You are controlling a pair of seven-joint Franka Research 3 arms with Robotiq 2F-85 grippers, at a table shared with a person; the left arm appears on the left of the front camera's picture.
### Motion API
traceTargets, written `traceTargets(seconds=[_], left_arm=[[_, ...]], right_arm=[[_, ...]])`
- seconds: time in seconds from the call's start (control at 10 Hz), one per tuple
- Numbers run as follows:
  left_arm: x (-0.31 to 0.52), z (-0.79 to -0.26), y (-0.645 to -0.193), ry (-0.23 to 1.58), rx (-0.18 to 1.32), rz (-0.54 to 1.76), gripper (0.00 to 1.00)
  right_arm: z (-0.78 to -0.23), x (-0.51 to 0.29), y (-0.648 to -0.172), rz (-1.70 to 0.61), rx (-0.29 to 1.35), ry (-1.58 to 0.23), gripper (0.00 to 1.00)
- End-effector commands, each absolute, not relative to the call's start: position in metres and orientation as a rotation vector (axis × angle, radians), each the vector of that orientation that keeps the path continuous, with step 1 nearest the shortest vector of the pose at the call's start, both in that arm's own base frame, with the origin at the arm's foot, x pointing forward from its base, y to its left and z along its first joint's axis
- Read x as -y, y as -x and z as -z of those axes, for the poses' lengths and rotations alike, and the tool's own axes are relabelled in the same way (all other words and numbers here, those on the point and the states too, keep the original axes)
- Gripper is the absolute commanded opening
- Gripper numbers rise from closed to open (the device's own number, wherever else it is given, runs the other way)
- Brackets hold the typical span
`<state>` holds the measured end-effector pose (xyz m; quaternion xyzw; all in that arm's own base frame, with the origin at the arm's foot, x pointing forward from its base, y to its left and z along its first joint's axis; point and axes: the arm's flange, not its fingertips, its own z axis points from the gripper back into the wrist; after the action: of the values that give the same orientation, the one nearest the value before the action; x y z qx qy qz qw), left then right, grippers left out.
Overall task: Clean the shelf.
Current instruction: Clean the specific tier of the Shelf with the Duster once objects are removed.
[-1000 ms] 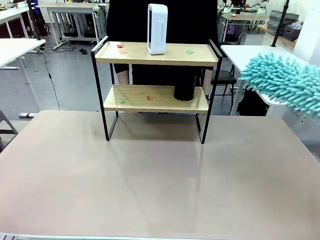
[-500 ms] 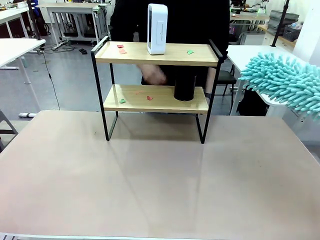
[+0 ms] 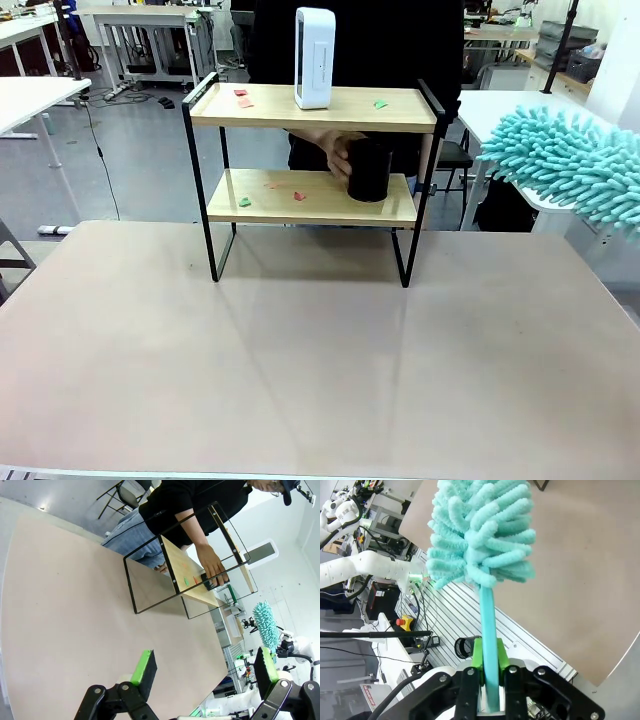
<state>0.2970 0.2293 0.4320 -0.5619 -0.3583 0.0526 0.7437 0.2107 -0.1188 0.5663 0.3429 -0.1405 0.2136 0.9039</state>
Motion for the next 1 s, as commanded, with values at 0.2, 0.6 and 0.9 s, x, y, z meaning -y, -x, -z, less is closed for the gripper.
traceTargets(seconds=[0.2,0.6,0.9], left_arm=[[-0.2279,-0.4325,-0.2968,1.237,0.809,-0.097,1.00],[-0.2279,-0.4325,-0.2968,1.237,0.809,-0.097,1.00],[-0.2279,-0.4325,-0.2968,1.237,0.809,-0.097,1.00]], right_arm=[[-0.5713,0.1206,-0.2076,-0.443,0.285,-0.710,0.00],[-0.5713,0.1206,-0.2076,-0.443,0.285,-0.710,0.00],[-0.5713,0.1206,-0.2076,-0.443,0.285,-0.710,0.00]])
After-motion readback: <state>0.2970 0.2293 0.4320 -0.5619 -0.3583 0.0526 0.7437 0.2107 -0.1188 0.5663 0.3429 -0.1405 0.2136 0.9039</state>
